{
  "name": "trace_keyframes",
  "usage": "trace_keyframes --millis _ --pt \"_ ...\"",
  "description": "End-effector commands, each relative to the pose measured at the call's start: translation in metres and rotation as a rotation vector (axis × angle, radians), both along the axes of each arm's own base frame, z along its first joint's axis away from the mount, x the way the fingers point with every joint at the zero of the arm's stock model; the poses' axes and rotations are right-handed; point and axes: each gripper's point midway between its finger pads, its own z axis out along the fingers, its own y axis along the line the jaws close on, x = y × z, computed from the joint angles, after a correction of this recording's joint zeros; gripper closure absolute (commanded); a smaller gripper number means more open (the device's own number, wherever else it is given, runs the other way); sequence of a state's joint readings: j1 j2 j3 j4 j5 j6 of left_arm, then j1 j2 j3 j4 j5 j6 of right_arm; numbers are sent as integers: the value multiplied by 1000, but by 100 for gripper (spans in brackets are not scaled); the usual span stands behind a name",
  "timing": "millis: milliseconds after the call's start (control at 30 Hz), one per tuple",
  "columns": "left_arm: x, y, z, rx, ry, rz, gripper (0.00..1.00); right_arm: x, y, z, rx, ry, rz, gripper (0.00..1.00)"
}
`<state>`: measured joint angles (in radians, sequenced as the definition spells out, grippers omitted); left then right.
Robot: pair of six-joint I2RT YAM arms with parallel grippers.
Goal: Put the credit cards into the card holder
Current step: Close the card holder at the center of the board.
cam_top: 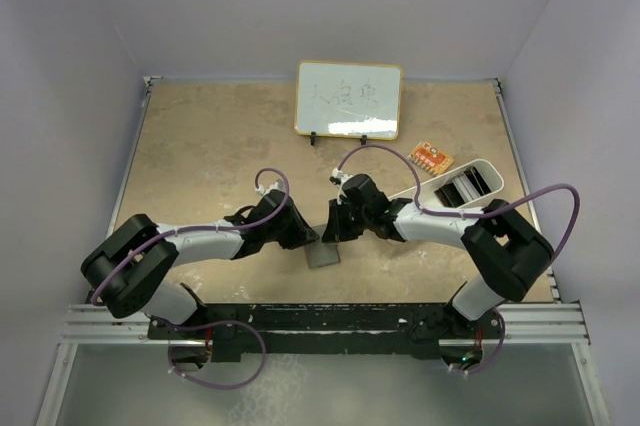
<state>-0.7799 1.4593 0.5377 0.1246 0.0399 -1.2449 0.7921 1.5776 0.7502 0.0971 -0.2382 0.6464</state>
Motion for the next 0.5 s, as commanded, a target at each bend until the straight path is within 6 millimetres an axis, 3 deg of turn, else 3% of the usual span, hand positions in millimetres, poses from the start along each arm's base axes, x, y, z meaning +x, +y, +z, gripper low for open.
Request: trace_keyframes --millis 0,233,467 --pt "-23 29 -44 167 103 -6 85 -11 -6 -7 -15 33 10 91" --pt "-24 30 -46 171 107 -4 85 -14 -4 1 5 29 30 75" --pt "-23 29 -45 168 107 -3 86 -13 -6 7 11 9 23 81"
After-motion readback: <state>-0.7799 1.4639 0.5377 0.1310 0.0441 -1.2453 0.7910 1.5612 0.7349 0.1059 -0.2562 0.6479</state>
